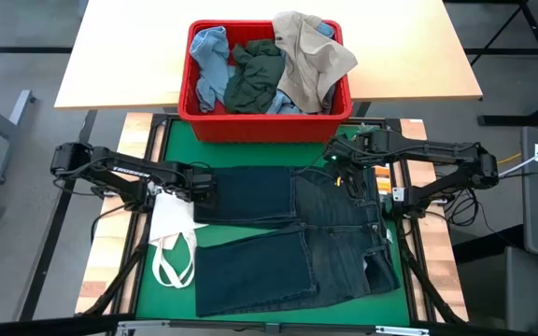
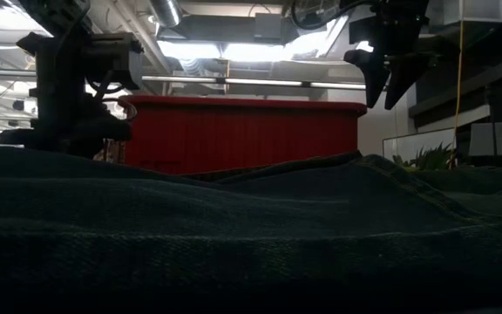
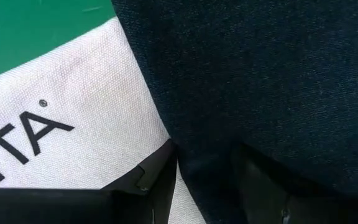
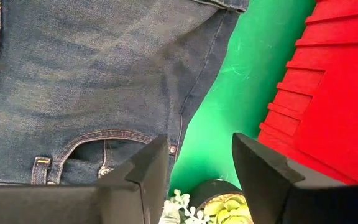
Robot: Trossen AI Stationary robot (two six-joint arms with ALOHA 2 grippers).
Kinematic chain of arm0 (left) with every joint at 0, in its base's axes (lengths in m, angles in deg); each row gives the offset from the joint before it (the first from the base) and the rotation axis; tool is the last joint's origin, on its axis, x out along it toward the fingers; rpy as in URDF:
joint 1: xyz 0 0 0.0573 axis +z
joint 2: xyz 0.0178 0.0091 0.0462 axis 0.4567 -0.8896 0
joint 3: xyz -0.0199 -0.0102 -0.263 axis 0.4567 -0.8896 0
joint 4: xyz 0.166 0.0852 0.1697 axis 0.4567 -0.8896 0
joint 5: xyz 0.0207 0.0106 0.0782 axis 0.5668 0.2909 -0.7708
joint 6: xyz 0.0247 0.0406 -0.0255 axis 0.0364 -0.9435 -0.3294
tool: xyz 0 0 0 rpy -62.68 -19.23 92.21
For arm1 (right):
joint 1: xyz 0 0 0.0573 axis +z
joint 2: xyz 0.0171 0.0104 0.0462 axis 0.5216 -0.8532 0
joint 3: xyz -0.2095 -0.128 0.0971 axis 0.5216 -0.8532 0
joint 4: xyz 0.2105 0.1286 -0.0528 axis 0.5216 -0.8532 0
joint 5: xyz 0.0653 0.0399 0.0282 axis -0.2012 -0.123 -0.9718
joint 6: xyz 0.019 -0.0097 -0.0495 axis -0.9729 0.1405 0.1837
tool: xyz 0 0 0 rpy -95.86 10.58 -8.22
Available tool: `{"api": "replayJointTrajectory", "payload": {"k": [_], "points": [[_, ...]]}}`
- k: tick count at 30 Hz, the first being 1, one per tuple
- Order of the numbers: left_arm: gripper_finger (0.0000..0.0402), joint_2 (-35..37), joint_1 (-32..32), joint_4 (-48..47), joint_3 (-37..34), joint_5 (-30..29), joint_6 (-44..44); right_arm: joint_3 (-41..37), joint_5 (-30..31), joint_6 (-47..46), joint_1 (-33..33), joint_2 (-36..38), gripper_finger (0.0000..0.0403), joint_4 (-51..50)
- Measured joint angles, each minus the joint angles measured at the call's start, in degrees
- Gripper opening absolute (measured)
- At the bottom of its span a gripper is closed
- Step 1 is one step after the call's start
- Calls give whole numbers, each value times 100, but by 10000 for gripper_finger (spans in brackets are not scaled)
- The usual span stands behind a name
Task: Fold laundry
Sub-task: Fold the dark blue pants
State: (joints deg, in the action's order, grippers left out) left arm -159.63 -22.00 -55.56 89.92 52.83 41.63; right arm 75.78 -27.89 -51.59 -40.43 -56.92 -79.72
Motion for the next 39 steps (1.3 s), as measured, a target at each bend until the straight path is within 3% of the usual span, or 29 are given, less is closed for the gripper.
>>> {"api": "replayJointTrajectory", "payload": {"k": [3, 9, 11, 16, 24, 32, 39], "points": [[124, -2, -2, 6, -4, -2, -6, 0, 2, 0, 0, 0, 177, -2], [25, 13, -4, 27, -21, -145, -11, -29, 116, -2, 2, 22, 177, -19], [10, 16, -5, 34, -17, -173, -17, -270, 226, -9, 1, 164, 177, 54], [10, 243, -2, -3, -37, -91, -232, -1250, 297, -356, 0, 868, 177, 557], [3, 1254, -4, -580, 22, -132, -183, -2345, 299, -1049, 0, 2038, 177, 864], [2, 2227, -4, -957, 527, -484, -417, -2570, 283, -1205, 0, 2334, 177, 1391], [1, 2394, -4, -353, 1067, -906, -534, -2570, 6, -1138, 0, 2317, 177, 2063]]}}
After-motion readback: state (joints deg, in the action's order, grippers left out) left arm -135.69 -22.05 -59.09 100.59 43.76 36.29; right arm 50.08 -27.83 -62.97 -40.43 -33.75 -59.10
